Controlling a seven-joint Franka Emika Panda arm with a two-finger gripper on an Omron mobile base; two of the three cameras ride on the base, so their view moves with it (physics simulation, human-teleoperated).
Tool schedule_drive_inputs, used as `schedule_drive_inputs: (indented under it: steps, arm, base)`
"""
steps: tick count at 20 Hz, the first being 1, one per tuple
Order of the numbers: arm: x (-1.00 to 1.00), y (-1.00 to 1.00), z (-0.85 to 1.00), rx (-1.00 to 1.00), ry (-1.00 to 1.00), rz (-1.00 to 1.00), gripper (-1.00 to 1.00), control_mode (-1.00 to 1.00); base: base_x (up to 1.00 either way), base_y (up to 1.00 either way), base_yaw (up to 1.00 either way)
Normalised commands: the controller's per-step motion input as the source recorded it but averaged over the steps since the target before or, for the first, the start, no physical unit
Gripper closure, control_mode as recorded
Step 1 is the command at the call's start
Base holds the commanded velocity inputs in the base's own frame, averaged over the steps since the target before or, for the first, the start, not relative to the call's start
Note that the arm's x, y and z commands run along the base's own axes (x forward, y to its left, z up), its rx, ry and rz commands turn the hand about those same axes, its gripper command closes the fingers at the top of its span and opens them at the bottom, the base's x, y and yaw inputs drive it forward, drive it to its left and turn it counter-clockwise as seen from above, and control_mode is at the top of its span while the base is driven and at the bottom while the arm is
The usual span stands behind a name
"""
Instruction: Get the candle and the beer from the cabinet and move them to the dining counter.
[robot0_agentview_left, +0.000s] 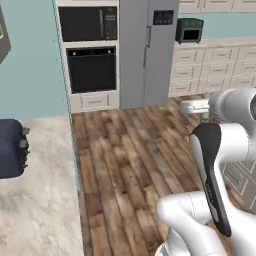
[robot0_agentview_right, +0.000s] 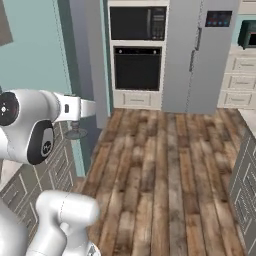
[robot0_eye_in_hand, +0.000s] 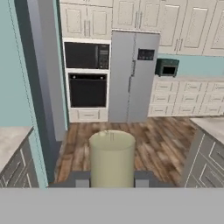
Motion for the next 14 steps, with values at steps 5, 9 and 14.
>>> schedule_drive_inputs:
  steps: [5, 9, 14]
  arm:
    - [0.00, 0.00, 0.00, 0.00, 0.00, 0.00, 1.00, 1.00]
    - [0.00, 0.00, 0.00, 0.00, 0.00, 0.00, 1.00, 1.00]
    - [0.00, 0.00, 0.00, 0.00, 0.00, 0.00, 1.00, 1.00]
  base:
    - [1.00, 0.78, -0.50]
    - [1.00, 0.01, -0.25]
    - [1.00, -0.26, 0.00]
